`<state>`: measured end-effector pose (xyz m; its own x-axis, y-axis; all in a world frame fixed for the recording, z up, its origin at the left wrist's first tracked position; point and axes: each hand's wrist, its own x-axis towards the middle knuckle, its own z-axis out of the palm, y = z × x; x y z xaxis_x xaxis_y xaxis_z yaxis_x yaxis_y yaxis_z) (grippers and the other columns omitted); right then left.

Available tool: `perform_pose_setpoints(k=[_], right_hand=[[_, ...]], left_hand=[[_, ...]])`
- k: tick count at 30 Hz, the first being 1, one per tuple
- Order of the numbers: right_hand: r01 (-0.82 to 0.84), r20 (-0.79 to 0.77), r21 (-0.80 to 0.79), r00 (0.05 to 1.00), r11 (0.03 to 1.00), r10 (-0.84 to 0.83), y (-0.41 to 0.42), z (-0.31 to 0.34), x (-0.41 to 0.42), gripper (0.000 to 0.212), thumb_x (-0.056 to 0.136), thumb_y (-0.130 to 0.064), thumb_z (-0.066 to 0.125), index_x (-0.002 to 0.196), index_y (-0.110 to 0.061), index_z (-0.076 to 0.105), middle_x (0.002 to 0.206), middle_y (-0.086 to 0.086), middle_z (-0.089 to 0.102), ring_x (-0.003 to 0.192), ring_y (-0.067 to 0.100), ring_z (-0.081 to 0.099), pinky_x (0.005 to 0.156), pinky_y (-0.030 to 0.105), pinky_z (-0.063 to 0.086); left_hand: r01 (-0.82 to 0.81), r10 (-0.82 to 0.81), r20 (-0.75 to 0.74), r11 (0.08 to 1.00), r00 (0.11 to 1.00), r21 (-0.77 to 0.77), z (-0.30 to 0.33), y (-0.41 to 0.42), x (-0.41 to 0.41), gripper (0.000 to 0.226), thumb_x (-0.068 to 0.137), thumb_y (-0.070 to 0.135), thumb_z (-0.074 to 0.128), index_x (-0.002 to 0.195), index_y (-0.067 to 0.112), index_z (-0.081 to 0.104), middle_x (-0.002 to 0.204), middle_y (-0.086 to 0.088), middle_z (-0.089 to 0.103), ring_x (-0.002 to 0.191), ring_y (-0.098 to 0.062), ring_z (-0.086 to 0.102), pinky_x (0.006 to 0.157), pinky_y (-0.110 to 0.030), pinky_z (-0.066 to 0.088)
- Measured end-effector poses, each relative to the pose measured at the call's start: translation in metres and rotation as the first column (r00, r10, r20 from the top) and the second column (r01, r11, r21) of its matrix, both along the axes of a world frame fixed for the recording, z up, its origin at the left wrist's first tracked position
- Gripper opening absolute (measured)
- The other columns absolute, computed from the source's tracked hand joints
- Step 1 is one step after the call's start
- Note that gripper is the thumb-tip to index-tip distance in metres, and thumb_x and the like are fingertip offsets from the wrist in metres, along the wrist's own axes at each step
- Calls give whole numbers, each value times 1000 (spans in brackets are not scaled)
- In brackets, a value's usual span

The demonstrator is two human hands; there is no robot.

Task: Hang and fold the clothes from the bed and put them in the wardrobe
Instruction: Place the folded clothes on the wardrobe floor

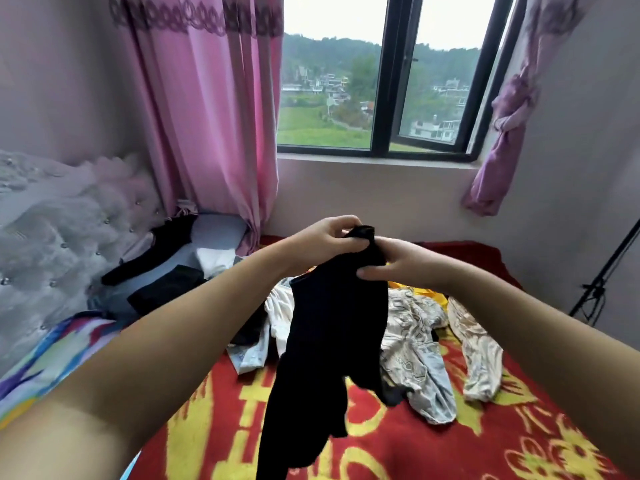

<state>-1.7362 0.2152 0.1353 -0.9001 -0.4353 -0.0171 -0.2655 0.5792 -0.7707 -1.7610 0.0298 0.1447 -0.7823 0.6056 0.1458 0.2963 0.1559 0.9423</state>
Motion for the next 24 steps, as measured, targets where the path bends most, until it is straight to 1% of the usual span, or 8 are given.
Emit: perform_pose_setpoints(k=[3,6,9,13,15,17,21,24], right_hand=[[71,-28,-174,997,982,-77,-5,-9,-2,23,91,-8,61,114,-11,63,106,11,67,93,13,60,89,32,49],[112,-102,-205,986,972,-135,-7,-4,-6,5,88,-8,62,84,-10,62,71,6,54,67,16,49,57,25,39],[173,-154,-229,965,958,-211,0,7,-14,13,82,-9,68,72,-12,61,60,-2,49,54,10,45,47,20,33],[231,-185,-109,951,967,-249,24,13,-20,19,81,-21,74,72,-10,62,54,-8,51,47,4,45,45,16,34],[215,-158,26,965,976,-208,36,12,-20,25,84,-29,72,70,-13,59,53,-9,49,46,3,44,44,17,31],[158,-73,106,986,982,-151,49,13,-16,25,84,-34,72,77,-12,63,60,-6,52,50,4,47,46,19,32],[56,142,-102,989,993,-41,76,18,-4,38,69,-48,75,93,-19,74,76,-4,69,63,6,63,54,16,47],[62,169,-41,984,997,-54,82,23,-1,42,70,-58,70,84,-19,75,70,-4,67,58,7,60,52,18,46]], left_hand=[[47,-40,71,994,997,-97,5,-9,-3,9,91,9,62,96,14,57,77,-2,62,56,-5,57,51,-14,44],[-31,21,-29,921,999,-389,-5,-21,-7,27,82,14,72,104,17,58,85,6,64,68,-2,61,63,-16,48],[-162,95,-146,808,985,-566,-36,-40,-8,12,78,7,67,80,13,57,68,8,53,59,-2,50,59,-20,40],[-364,328,-158,823,931,-436,-57,-79,-13,9,82,6,64,77,8,57,69,-3,48,66,-15,44,58,-26,32],[-372,357,-105,872,928,-318,-50,-89,-12,7,87,5,63,83,6,58,69,-5,49,64,-15,43,52,-22,33],[-300,300,-31,934,953,-196,-36,-92,-9,6,89,5,63,87,11,64,73,-1,61,63,-8,54,54,-15,42],[-180,186,61,979,981,-93,-5,-100,-5,9,85,17,70,92,12,73,79,3,71,67,-5,65,58,-14,49],[-156,176,110,973,978,-170,12,-105,-4,33,78,37,71,96,10,73,79,3,72,64,-6,66,55,-15,50]])
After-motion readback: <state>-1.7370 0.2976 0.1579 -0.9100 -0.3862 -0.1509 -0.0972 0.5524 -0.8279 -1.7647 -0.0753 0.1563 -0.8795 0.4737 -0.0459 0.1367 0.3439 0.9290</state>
